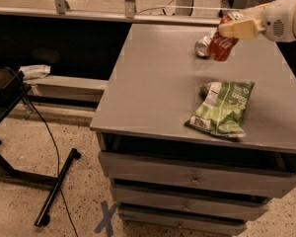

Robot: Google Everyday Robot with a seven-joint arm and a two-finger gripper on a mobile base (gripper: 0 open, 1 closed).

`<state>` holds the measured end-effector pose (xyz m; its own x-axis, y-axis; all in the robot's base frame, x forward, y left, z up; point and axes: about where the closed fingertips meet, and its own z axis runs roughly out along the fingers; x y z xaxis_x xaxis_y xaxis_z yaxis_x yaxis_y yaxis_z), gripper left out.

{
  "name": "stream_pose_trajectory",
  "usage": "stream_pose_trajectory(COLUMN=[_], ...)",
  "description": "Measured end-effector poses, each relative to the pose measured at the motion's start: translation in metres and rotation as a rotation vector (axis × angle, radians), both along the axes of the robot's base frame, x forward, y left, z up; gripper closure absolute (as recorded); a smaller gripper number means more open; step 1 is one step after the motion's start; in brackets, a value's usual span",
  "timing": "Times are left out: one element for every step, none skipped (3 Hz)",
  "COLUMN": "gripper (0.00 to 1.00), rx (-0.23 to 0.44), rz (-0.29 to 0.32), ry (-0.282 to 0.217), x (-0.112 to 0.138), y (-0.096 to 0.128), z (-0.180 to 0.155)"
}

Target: Pick coke can

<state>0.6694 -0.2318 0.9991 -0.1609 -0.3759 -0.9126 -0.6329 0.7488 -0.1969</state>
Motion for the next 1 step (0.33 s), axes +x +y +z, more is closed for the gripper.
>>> stream_pose_trajectory(gripper=[1.0], rx=[-0.002], rz=[-0.006], ry=[0.011], x=[0.0023], y=[0.0007], z=[-0.0055])
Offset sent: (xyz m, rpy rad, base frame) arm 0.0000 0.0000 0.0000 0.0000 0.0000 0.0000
